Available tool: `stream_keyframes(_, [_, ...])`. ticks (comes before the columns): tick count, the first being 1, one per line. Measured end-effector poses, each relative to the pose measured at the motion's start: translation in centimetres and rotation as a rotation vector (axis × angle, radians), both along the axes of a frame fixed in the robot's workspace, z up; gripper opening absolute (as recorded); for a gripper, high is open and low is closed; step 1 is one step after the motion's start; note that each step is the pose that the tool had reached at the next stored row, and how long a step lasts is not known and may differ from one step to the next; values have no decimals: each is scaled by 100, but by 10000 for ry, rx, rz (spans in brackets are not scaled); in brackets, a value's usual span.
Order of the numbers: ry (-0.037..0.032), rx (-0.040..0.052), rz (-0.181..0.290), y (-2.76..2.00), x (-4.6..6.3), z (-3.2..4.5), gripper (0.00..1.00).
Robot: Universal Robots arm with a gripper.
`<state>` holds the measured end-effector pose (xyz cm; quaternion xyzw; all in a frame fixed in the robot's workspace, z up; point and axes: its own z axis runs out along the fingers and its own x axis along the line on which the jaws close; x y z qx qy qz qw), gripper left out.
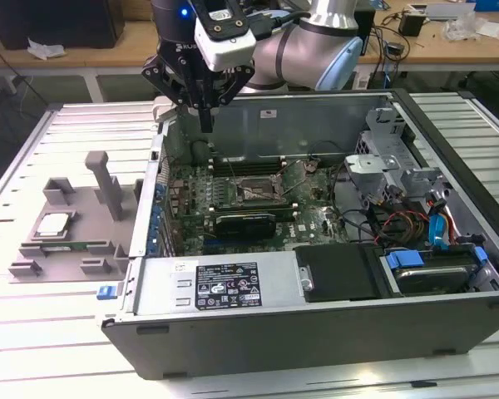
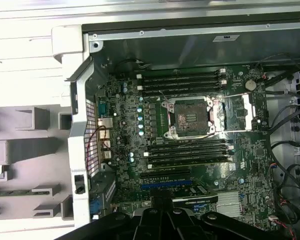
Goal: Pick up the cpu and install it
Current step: 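Reach for the cpu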
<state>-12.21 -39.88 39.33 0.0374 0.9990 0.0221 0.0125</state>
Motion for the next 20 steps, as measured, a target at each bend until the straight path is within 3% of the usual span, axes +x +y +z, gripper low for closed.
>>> stream_keyframes(5, [0,-1,-2,0,-19,0,11])
stream_keyframes(20, [0,0,-1,0,-228,0,11])
